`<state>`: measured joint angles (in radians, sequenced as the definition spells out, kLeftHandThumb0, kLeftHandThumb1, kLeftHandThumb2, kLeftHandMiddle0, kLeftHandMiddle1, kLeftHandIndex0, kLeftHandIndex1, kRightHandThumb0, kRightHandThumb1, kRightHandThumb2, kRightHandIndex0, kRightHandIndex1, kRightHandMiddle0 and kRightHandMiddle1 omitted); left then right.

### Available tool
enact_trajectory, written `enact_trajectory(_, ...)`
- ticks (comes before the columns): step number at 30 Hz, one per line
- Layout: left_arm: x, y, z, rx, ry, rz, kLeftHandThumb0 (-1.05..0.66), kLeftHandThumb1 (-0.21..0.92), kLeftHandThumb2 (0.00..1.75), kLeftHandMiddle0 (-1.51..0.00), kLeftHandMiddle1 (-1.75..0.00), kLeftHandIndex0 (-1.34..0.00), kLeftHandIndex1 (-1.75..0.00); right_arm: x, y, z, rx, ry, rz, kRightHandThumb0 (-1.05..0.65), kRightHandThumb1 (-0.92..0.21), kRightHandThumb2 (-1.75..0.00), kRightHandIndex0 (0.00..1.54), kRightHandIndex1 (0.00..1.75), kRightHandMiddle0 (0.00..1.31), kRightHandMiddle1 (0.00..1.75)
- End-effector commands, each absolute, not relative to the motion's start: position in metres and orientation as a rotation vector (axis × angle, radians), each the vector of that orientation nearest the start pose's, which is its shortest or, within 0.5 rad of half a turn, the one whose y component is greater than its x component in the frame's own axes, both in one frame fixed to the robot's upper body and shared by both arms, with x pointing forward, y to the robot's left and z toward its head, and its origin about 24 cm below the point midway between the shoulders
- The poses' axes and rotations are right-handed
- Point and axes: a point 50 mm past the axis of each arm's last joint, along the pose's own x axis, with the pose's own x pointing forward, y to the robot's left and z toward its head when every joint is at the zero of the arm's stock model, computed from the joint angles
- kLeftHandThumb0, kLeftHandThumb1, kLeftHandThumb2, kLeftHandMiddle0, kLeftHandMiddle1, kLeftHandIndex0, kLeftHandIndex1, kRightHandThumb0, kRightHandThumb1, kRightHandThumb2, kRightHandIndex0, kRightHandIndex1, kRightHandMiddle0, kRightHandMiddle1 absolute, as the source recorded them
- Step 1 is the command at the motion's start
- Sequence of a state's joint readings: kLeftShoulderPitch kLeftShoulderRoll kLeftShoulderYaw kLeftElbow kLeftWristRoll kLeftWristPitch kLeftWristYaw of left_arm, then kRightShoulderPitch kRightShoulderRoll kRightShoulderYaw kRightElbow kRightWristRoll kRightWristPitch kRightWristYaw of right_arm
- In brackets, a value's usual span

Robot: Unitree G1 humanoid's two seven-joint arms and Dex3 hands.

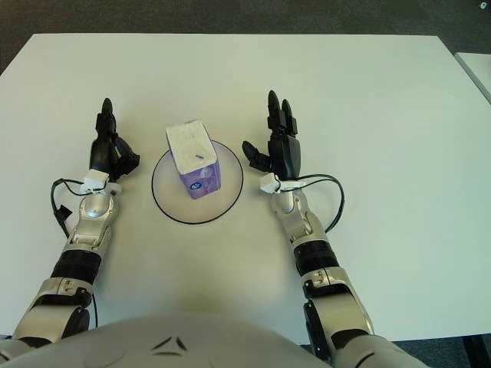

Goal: Put the tissue paper into the plate.

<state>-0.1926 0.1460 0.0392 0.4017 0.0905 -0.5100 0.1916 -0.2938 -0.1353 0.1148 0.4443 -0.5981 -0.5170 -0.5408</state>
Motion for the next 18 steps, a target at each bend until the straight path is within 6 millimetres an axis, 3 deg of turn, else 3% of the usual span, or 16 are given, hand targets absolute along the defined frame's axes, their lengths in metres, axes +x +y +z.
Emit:
enact_trajectory(1,0.2363,0.1807,-0.021,0.203,-0.01,0.138,-0.96,0.92,1.18,-0.04,0.0,0.0,-0.04,0.2764,-0.1391,0.0315,-0.578,-0.382,-0.113,-1.0,-0.92,-0.88,0.0,0.0,0.0,0.0)
enact_trajectory(18,0.2384,0.1832,-0.0205,0.197,-0.01,0.139,-0.95,0.92,1.17,-0.03,0.0,0.0,-0.02,0.2768,-0.1373,0.0317,-0.475,-0.334,-0.077,-0.96,-0.92,-0.93,0.0,0.0,0.0,0.0)
